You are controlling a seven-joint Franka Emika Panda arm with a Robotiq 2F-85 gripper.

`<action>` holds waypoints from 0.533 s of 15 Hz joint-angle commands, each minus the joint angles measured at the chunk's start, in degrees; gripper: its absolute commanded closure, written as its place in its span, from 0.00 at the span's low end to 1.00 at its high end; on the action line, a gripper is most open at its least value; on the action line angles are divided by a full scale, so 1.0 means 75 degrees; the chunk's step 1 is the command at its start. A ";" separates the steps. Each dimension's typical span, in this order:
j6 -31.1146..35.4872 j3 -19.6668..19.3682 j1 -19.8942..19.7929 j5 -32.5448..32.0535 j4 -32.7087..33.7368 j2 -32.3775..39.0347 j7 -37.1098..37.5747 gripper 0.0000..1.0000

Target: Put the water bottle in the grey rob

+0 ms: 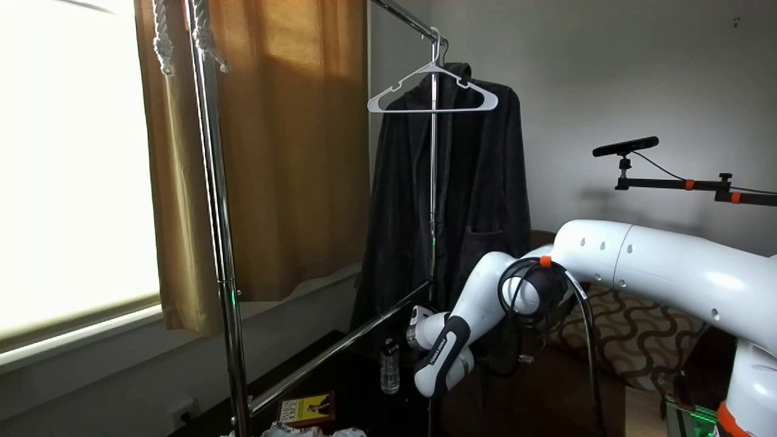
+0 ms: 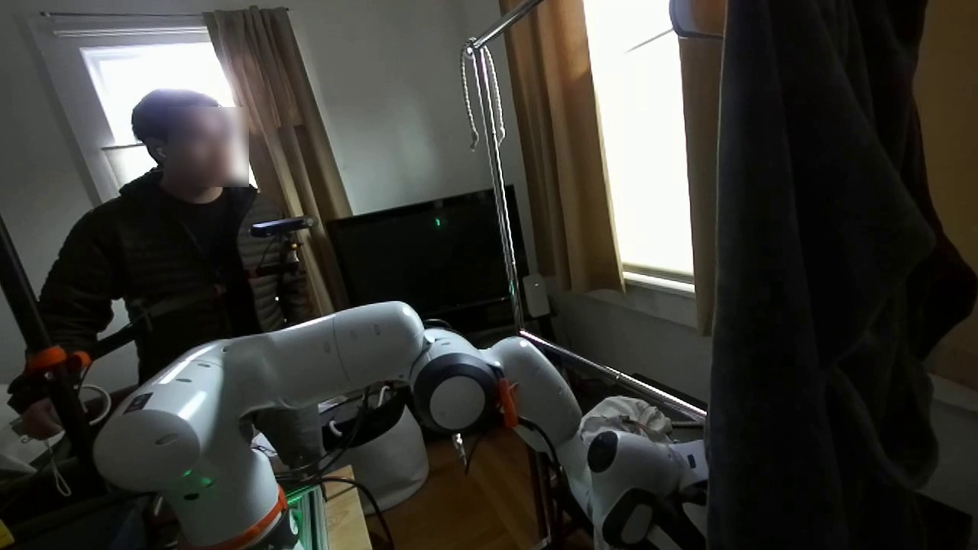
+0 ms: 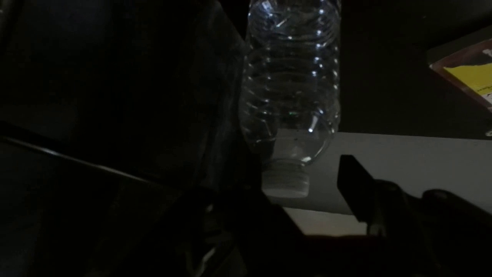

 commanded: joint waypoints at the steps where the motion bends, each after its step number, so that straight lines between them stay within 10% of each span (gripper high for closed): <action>1: -0.0197 0.0004 -0.0076 -0.0034 0.0128 0.0053 0.0164 0.41; 3: -0.0231 0.0008 -0.0081 -0.0041 0.0183 0.0067 0.0172 0.43; 4: -0.0238 0.0012 -0.0080 -0.0041 0.0200 0.0069 0.0176 0.66; 8: -0.0336 0.0059 -0.0082 -0.0084 0.0266 0.0068 0.0212 0.85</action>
